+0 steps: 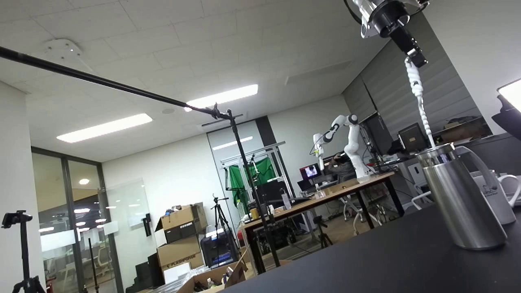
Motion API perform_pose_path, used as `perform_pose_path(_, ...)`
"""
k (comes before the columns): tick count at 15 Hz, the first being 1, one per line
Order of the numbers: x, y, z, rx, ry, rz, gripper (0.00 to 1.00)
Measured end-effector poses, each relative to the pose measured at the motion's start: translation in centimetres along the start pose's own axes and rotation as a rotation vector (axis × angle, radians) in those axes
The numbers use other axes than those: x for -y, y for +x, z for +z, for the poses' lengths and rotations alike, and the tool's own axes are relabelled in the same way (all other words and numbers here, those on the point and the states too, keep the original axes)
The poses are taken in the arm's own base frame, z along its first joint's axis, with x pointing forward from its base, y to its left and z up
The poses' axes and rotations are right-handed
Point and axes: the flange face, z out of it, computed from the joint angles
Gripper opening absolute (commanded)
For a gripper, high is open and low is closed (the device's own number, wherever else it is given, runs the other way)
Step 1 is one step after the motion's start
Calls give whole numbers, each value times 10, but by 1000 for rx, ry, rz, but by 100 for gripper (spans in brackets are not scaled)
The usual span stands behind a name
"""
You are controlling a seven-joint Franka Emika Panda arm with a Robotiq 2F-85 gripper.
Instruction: Use the the brush to scrub inside the jar
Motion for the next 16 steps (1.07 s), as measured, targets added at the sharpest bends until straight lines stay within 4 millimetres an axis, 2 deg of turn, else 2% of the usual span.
perform_pose_path(5, -26, 2, 47, 65, 94, -13, 3)
perform_pose_path(10, -41, 6, 88, 116, 153, -8, 3)
perform_pose_path(13, -41, 7, 97, 135, 175, -15, 3)
perform_pose_path(16, -36, 12, 88, 136, 175, -37, 3)
